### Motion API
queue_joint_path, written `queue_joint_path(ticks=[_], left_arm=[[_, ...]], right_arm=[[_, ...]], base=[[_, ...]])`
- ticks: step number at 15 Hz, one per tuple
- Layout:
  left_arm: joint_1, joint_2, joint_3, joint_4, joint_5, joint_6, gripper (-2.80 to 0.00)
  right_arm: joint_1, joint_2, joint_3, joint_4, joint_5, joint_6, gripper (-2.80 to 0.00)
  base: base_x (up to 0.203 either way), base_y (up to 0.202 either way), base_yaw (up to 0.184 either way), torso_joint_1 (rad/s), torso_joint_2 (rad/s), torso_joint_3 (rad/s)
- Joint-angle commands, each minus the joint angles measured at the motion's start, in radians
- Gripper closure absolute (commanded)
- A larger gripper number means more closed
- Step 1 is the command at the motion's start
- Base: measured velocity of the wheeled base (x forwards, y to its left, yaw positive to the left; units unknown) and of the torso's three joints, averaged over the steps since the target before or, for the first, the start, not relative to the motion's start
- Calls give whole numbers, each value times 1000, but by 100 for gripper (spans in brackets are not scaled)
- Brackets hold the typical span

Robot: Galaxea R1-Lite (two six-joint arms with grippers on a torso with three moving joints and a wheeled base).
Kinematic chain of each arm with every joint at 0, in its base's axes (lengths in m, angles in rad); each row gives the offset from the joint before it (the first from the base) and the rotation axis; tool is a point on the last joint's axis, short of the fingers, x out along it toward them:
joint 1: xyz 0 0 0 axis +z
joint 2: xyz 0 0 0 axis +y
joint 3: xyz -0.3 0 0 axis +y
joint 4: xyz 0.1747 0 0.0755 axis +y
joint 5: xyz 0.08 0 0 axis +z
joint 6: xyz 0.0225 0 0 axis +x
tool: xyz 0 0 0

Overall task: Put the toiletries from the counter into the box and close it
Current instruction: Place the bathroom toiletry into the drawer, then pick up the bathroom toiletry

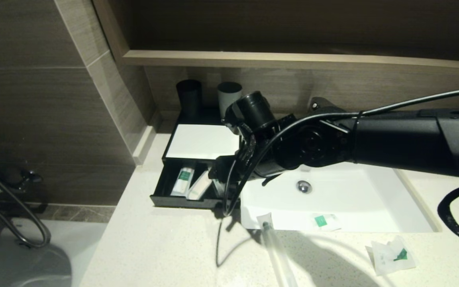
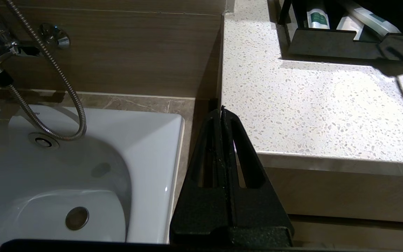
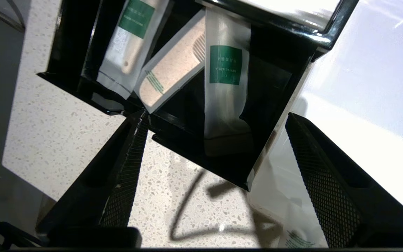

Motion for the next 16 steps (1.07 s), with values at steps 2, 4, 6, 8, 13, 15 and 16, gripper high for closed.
queue_joint_path(ticks=[2,4,6,8,13,15,16], left_arm=[[0,0,0,0,1,0,0],[0,0,0,0,1,0,0],[0,0,0,0,1,0,0],[0,0,0,0,1,0,0],[0,0,0,0,1,0,0],[0,1,0,0,1,0,0],[0,0,0,0,1,0,0]], right_arm=[[0,-70,13,0,2,3,-280],[-5,-91,38,0,-1,3,-280],[-19,-124,80,-2,-2,13,-280],[-38,-165,135,-3,-5,22,-280],[-71,-322,337,-8,-20,15,0],[-72,-400,446,-10,-20,-12,0],[-72,-432,498,-11,-18,-33,0]], base=[[0,0,0,0,0,0],[0,0,0,0,0,0],[0,0,0,0,0,0],[0,0,0,0,0,0],[0,0,0,0,0,0],[0,0,0,0,0,0],[0,0,0,0,0,0]])
